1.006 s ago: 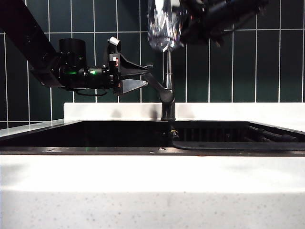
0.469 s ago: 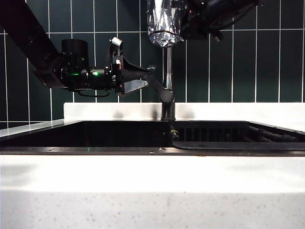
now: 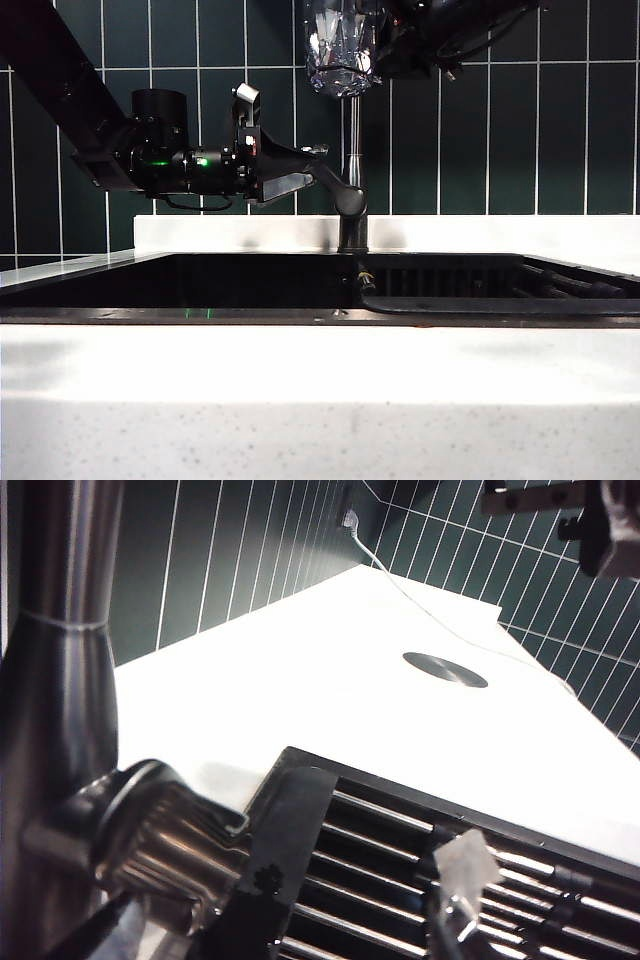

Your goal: Pick up the mug next to the sink, go to the faucet to get some water, pour the water into the sink, and finally put the mug back to its place.

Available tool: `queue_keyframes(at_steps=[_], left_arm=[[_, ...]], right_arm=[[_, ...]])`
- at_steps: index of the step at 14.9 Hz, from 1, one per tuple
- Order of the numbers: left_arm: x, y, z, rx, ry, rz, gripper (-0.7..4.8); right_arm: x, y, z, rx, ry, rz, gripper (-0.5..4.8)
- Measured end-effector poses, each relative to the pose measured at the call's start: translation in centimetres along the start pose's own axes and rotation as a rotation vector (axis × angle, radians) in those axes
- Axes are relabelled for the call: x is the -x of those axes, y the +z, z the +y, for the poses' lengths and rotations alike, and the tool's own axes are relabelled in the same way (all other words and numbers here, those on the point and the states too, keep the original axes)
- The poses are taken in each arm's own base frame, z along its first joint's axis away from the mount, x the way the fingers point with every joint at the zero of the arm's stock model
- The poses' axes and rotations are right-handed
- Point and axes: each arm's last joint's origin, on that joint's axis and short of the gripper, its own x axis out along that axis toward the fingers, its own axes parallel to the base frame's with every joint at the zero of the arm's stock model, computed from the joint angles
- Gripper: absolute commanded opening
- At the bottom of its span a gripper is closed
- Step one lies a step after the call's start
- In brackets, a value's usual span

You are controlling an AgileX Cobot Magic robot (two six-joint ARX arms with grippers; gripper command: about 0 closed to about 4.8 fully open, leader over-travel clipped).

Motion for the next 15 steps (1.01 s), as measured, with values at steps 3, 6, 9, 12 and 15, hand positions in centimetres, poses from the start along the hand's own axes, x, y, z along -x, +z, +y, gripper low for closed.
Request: queue_keyframes(at_steps=[3,6,9,12,15], left_arm=[[-0.1,0.8,0.1,-0.077,0.034,-0.022,3.67],[-0.3,2.5,0.4,-0.109,0.052,-0.031,3.72],[-0.3,2.6,0.4,-0.097,0.040,-0.020,3.72],[-0.3,2.3,0.4,-0.084,-0.003,0.003,3.72],[-0.3,2.2,0.3,-0.083,-0.043,0.011,3.71]], right_arm=[[0.0,-0.1,0.0,-0.001,-0.001,0.009,-0.07],[0.0,-0.4,0.0,-0.001,-0.003,0.035,-0.07],[0.0,-0.4,-0.1,0.000,-0.003,0.038,-0.07],[0.0,-0.4,-0.1,0.002,-0.003,0.038,-0.07],[0.0,-0.4,-0.1,0.003,-0.003,0.038,-0.07]])
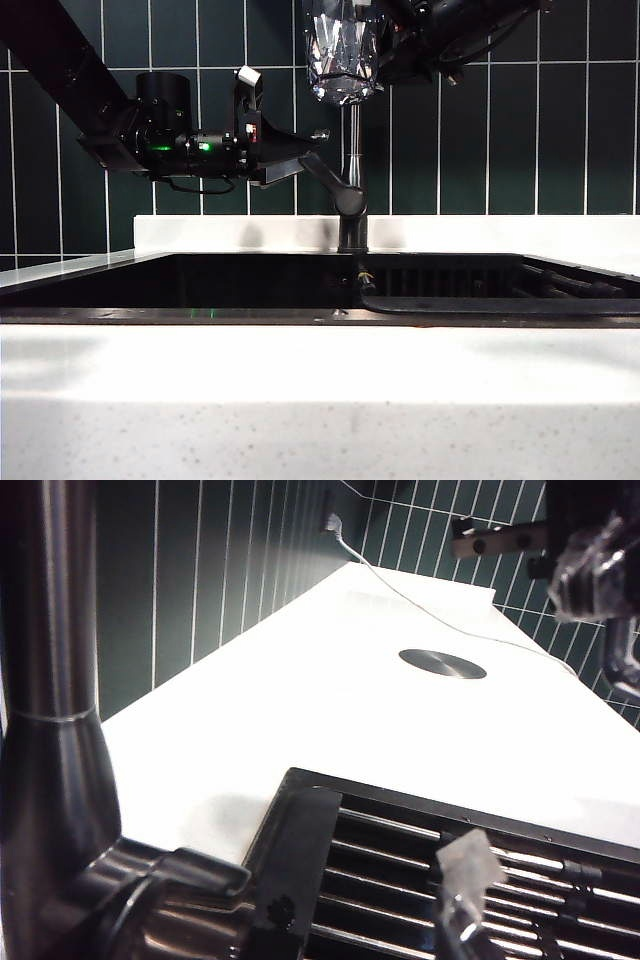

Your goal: Pick up the mug next to the sink, go to the faucet to get some water, pour the water into the sink, and finally put the mug back to its place.

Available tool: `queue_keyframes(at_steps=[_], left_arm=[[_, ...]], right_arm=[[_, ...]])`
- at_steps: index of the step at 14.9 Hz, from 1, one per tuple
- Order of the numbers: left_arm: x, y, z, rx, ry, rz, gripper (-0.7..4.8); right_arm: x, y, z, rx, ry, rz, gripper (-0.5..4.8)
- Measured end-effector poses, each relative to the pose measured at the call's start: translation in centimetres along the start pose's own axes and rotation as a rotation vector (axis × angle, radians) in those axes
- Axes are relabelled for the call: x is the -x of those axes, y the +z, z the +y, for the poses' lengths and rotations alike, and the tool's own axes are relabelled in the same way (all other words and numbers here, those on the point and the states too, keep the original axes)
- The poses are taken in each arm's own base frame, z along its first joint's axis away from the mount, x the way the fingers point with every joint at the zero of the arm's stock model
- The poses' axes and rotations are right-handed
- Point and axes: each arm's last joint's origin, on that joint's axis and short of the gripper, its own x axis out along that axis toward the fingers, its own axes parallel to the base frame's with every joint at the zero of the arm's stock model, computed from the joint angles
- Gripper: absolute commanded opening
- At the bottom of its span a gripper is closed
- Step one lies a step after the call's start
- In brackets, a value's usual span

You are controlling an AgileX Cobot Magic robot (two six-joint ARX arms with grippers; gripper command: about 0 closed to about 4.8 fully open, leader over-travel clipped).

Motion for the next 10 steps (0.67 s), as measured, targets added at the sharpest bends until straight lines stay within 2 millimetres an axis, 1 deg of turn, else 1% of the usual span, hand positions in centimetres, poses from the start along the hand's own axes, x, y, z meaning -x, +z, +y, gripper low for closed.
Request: queue_keyframes(at_steps=[10], left_arm=[[0.15,-0.16,-0.24,0.026,-0.103,0.020,3.67]], right_arm=[[-0.01,-0.25,0.00,-0.008,-0.001,0.022,-0.07]])
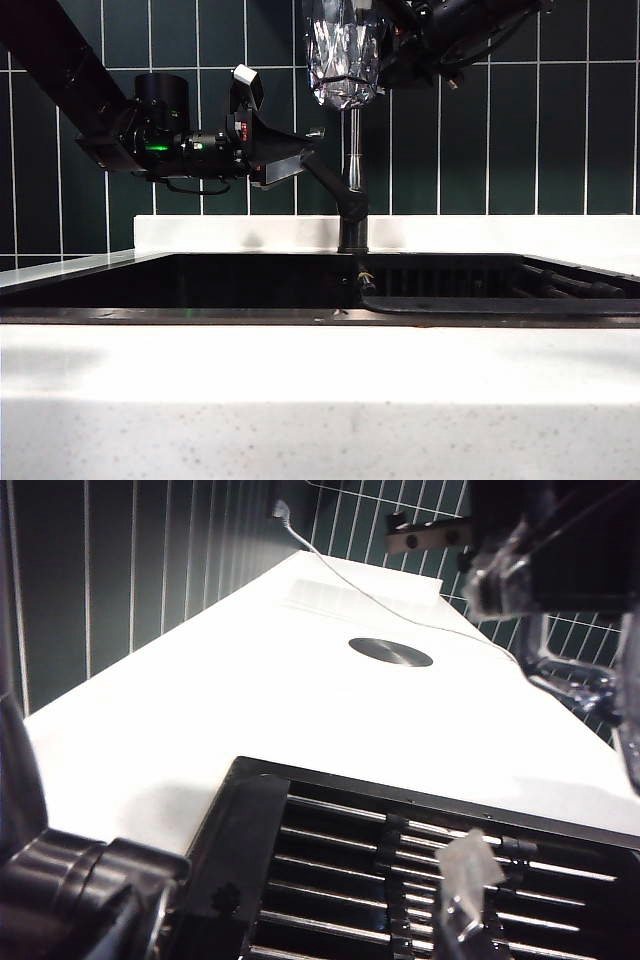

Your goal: Pick up the mug next to the sink, go to the faucet to get some water, pour the water into the sink, and finally put the mug back to its place.

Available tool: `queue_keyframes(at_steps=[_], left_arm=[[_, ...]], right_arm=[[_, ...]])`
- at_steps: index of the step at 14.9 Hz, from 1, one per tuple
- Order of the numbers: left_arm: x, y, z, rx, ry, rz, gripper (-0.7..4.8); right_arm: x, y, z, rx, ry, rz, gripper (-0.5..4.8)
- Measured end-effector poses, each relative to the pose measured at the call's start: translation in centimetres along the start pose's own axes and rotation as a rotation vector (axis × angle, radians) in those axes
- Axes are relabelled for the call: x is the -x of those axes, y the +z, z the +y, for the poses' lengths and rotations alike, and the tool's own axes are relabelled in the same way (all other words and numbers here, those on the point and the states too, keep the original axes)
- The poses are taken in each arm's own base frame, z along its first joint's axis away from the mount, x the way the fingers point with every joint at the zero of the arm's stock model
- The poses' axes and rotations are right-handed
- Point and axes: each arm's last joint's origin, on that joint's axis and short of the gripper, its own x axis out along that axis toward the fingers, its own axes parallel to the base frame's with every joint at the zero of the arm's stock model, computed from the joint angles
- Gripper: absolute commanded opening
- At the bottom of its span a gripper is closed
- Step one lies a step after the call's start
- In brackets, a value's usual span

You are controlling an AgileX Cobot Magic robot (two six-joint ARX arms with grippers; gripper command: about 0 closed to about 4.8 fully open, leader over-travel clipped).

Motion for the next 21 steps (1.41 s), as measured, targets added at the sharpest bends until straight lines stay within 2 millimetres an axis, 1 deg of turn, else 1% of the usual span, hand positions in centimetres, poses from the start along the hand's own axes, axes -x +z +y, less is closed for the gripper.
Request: queue_keyframes(at_steps=[2,6,8,10,21], left_arm=[[0.0,0.0,0.1,-0.003,0.020,-0.003,3.68],[-0.2,-0.1,0.6,-0.017,0.213,-0.022,3.68],[-0.1,-0.7,0.8,-0.006,0.283,0.003,3.67],[-0.1,-1.1,0.8,-0.007,0.287,0.026,3.67],[-0.1,-1.1,0.9,-0.012,0.292,0.030,3.67]], right_arm=[[0.0,0.0,0.0,0.005,0.000,0.000,-0.07],[0.0,0.0,0.0,0.013,-0.001,0.000,-0.07],[0.0,0.0,0.0,0.017,-0.001,0.000,-0.07],[0.0,0.0,0.0,0.022,-0.001,0.000,-0.07],[0.0,0.0,0.0,0.027,-0.001,-0.003,-0.07]])
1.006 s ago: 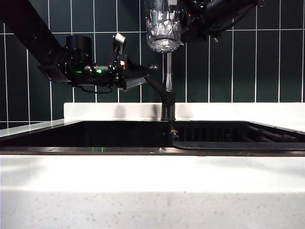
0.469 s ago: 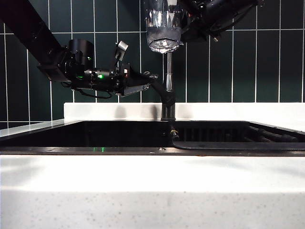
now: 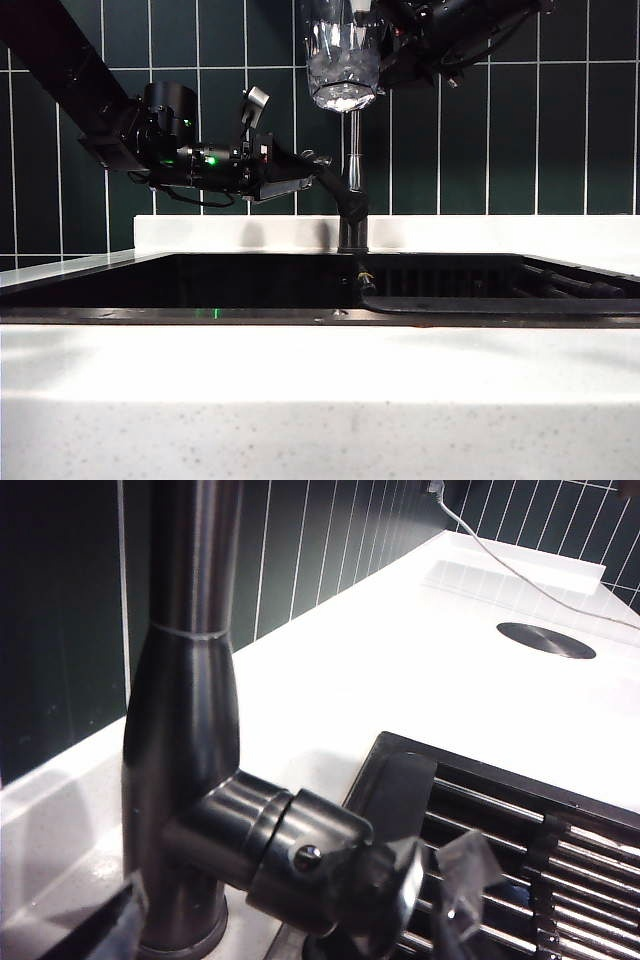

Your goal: Pick up the mug next to the sink, go to the faucet to get some water, pour the water into the sink, and finally put the mug back to its place.

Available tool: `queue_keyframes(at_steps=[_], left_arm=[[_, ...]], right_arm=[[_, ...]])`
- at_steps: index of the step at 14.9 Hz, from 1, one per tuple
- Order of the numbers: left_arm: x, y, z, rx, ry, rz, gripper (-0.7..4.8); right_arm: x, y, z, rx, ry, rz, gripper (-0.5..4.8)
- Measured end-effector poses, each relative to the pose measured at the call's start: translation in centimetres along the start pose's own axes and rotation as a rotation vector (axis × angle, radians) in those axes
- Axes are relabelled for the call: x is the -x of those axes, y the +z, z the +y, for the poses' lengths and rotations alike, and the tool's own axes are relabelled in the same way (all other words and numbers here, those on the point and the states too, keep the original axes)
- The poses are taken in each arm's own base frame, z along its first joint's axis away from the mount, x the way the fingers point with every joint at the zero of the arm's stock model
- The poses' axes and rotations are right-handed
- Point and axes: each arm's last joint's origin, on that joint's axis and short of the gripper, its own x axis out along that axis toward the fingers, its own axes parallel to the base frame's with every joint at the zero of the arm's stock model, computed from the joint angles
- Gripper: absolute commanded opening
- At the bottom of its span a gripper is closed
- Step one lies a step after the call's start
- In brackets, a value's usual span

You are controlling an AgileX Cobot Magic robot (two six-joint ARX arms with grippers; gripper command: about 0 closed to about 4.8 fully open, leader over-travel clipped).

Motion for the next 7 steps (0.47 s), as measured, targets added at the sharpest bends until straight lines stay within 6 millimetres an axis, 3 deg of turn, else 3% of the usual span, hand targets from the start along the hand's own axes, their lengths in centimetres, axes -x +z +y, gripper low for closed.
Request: queue_keyframes(at_steps=[7], left_arm=[[-0.43,-0.07,-0.30,0.003,-0.018,0.003,3.67]], right_arm=[[0.00,-0.01,0.00,0.002,0.000,0.000,-0.07]])
